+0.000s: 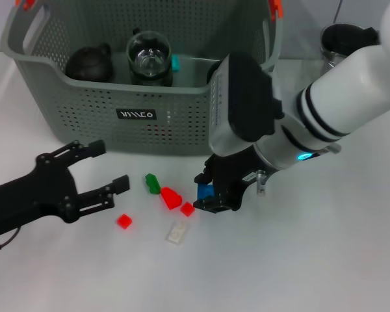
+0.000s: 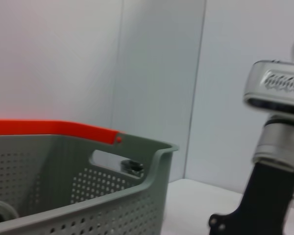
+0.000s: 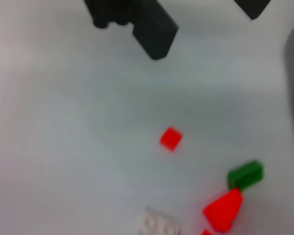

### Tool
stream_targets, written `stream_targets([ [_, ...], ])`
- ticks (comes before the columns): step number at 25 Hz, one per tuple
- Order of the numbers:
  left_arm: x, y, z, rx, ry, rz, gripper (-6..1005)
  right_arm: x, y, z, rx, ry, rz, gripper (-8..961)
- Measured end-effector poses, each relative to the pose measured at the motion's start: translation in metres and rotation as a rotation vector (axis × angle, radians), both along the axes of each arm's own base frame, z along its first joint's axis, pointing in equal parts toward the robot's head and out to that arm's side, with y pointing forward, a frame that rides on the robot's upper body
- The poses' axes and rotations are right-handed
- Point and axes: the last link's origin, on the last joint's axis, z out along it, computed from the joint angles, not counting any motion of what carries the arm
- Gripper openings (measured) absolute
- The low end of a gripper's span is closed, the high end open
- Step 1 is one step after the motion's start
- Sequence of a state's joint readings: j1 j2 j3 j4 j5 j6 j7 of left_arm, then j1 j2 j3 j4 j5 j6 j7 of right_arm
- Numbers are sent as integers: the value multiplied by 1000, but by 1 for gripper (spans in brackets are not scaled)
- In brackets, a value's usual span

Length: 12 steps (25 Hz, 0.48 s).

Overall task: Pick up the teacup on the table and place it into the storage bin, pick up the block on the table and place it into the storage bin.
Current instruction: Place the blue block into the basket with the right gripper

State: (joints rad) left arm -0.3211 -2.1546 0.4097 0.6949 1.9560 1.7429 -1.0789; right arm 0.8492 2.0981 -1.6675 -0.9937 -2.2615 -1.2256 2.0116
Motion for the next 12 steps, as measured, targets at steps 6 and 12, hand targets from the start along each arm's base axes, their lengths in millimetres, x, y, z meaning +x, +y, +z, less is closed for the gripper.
stream_targets([
  [6, -9, -7, 7, 30, 5, 30, 843, -21, -9, 32, 8, 96, 20, 416],
  [12, -15, -13, 10, 56, 5, 55, 843, -64, -17, 71, 97, 212, 110, 416],
])
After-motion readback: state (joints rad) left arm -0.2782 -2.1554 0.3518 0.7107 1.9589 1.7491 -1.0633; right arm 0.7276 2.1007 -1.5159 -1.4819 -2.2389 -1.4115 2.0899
